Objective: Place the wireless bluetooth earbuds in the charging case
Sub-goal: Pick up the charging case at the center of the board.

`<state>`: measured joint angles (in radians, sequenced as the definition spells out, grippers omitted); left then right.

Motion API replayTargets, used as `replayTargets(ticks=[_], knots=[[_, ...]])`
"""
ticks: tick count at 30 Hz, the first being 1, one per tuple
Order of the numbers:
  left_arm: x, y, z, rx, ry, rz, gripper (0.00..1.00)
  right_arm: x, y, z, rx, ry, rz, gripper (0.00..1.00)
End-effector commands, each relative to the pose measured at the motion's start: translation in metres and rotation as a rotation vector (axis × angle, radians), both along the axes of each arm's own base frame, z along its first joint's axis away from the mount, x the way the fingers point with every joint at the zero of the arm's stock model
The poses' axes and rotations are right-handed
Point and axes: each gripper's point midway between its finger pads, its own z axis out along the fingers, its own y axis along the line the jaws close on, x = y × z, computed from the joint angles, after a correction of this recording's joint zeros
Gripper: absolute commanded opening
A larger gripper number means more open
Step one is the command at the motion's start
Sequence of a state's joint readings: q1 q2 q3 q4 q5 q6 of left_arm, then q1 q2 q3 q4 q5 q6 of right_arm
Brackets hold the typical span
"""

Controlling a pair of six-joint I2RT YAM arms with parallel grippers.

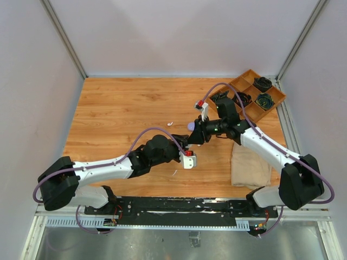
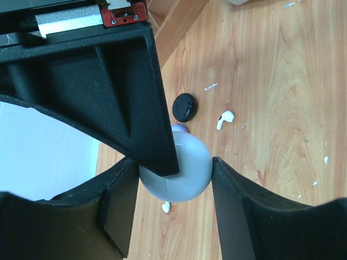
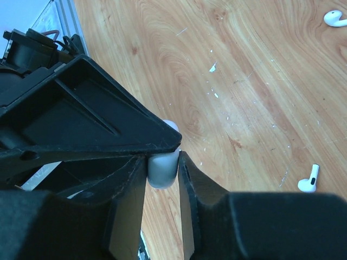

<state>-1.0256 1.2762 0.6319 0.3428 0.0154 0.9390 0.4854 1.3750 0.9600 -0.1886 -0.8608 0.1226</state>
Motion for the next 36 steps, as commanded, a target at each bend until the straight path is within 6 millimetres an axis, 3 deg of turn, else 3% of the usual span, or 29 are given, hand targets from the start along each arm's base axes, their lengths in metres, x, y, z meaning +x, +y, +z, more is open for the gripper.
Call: replayTargets(ticks=[1, 6, 17, 24, 31, 36], knots=[[0.001, -0.011, 0.022, -0.06, -0.043, -0.009, 0.44, -0.004, 0.007, 0.009, 0.007, -0.032, 0.043, 0.25], [0.007, -0.005, 0.021, -0.061, -0.041, 0.04, 0.57, 0.0, 0.003, 0.016, 0.0, -0.093, 0.027, 0.15], [0.016, 0.018, 0.025, -0.2, 0.013, 0.212, 0.82, 0.013, -0.01, 0.038, 0.001, -0.216, -0.037, 0.13], [0.023, 0.028, 0.028, -0.347, 0.144, 0.312, 0.99, 0.029, -0.024, 0.052, 0.059, -0.303, -0.129, 0.12], [0.041, 0.055, 0.042, -0.613, 0.375, 0.41, 0.99, 0.038, -0.03, 0.064, 0.126, -0.394, -0.186, 0.12], [0.026, 0.059, 0.056, -0.754, 0.487, 0.32, 0.99, 0.038, -0.028, 0.072, 0.184, -0.434, -0.199, 0.11]])
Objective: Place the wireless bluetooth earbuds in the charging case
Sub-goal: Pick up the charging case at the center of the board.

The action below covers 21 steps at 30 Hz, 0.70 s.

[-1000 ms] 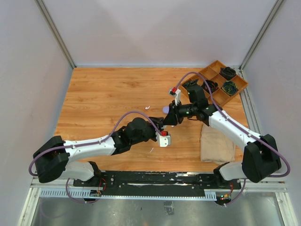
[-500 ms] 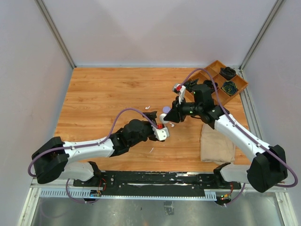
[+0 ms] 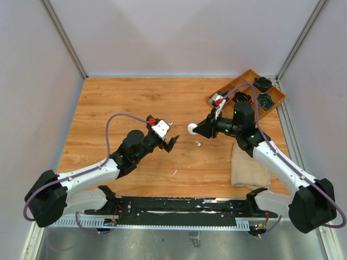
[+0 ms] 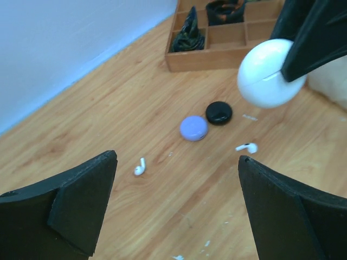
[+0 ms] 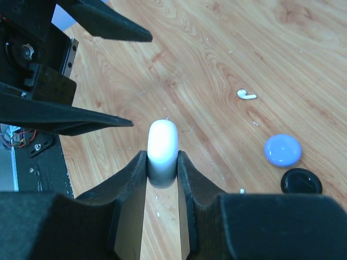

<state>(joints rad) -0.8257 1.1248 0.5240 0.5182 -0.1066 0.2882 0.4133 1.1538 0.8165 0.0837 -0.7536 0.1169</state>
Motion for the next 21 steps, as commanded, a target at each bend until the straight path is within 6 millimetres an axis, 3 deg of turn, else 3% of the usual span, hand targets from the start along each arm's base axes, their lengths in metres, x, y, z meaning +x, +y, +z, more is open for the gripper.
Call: replayTargets(ticks=[1, 9, 21], knots=[[-0.024, -0.009, 0.026, -0.267, 0.067, -0.115, 0.99, 0.008, 0.001, 0.027, 0.093, -0.108, -0.025, 0.11], [-0.044, 0.01, 0.052, -0.548, 0.136, -0.22, 0.99, 0.004, 0.014, 0.042, 0.191, -0.155, 0.027, 0.11], [-0.066, 0.032, 0.059, -0.724, 0.175, -0.378, 0.99, -0.025, 0.055, 0.05, 0.255, -0.192, 0.208, 0.11]])
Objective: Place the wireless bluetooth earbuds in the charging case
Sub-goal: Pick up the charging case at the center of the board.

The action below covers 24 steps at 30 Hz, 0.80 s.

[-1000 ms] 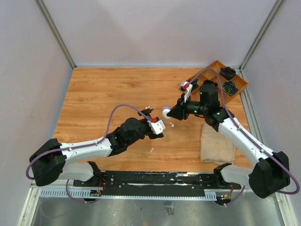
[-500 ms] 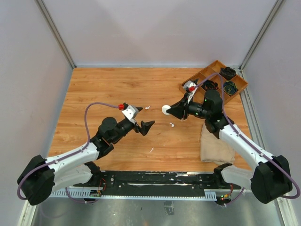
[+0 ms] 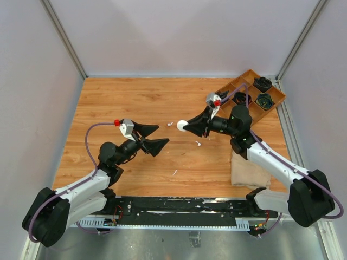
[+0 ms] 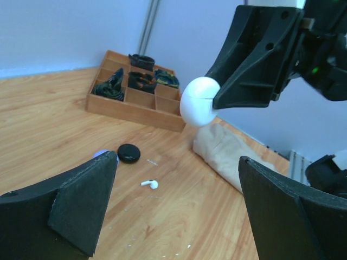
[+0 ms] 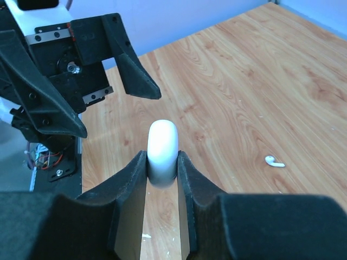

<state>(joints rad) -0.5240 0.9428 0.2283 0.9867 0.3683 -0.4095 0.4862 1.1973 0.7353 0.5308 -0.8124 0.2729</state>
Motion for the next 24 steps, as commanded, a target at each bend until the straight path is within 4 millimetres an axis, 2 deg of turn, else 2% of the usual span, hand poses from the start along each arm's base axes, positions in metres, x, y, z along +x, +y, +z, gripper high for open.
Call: replayTargets(ticks=[1, 4, 10, 15, 24], knots=[[-0.023, 0.001, 0.023, -0.092, -0.077, -0.12, 0.99, -0.021, 0.022, 0.014, 0.049, -0.064, 0.118, 0.11], [-0.026, 0.001, 0.021, -0.085, -0.099, -0.138, 0.99, -0.031, 0.033, 0.016, 0.058, -0.077, 0.173, 0.11], [-0.033, -0.003, 0.02, -0.068, -0.148, -0.177, 0.91, -0.05, 0.05, 0.019, 0.068, -0.103, 0.258, 0.11], [-0.038, -0.004, 0.02, -0.06, -0.174, -0.196, 0.81, -0.061, 0.058, 0.022, 0.076, -0.122, 0.305, 0.11], [-0.039, -0.007, 0.017, -0.059, -0.169, -0.221, 0.62, -0.069, 0.065, 0.027, 0.095, -0.153, 0.339, 0.12]])
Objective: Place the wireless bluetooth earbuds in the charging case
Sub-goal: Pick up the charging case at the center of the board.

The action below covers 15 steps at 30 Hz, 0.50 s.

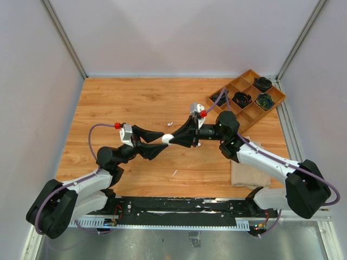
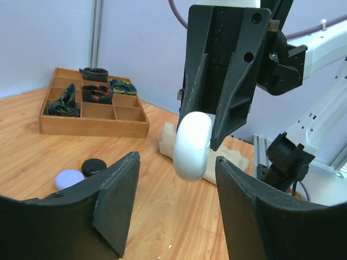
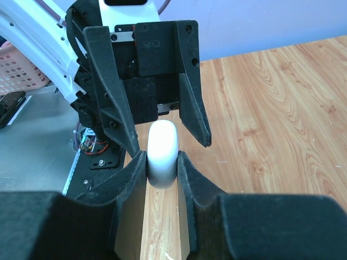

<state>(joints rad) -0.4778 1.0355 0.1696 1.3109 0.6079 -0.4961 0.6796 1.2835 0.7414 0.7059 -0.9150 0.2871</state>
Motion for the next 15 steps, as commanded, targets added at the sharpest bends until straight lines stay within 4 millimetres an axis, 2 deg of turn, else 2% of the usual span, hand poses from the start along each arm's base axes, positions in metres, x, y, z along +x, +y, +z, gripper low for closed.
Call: replayTargets(ticks=[1, 6, 15], knots=[[-0.0049, 0.0011, 0.0061, -0.013, -0.049, -0.017, 0.6, -0.0077, 0.0085, 0.0213, 0.052, -0.079, 0.046, 0.12], [-0.0055, 0.0004, 0.0047, -0.011, -0.047, -0.024, 0.49, -0.0111, 0.0108, 0.0204, 0.051, -0.087, 0.061, 0.12], [-0.0112, -0.0031, 0.0052, -0.004, -0.058, -0.066, 0.48, -0.0164, 0.0151, 0.0216, 0.056, -0.103, 0.086, 0.12]])
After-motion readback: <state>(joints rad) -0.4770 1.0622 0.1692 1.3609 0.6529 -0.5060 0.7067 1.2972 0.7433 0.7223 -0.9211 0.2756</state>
